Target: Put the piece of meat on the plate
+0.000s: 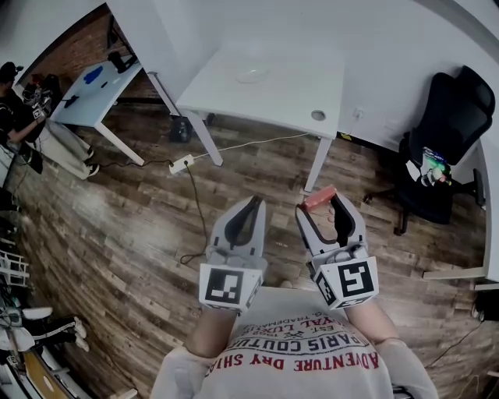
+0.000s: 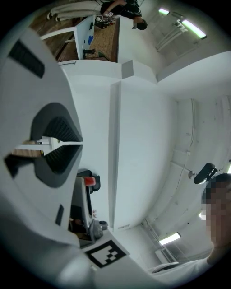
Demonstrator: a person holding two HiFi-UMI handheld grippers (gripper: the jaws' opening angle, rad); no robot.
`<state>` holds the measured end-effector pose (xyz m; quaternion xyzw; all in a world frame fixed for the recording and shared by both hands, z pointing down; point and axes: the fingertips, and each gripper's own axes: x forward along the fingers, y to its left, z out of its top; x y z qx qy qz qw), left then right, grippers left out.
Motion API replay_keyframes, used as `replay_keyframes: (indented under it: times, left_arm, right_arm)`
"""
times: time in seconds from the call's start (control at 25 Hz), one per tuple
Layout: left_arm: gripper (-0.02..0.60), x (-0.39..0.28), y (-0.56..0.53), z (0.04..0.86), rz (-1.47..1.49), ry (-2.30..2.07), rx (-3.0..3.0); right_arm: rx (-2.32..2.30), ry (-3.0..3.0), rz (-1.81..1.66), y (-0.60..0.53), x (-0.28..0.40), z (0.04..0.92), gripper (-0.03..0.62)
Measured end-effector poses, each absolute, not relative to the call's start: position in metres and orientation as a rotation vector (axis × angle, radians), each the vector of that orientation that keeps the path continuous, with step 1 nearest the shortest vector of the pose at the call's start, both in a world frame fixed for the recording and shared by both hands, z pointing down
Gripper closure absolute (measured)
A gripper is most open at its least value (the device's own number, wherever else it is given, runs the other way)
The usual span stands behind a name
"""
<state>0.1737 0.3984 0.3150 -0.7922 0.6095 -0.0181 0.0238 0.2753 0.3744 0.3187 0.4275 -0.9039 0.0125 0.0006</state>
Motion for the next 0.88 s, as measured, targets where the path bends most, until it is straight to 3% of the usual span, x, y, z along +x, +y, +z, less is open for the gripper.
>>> replay_keyframes:
  times: [0.88]
  left_arm:
    - [0.558,-0.010,0.223,0.316,0.015,1.774,-2.619]
  right_arm:
    - [1.479,-2.668,0.108,0.217,0.106,0.325,0.303]
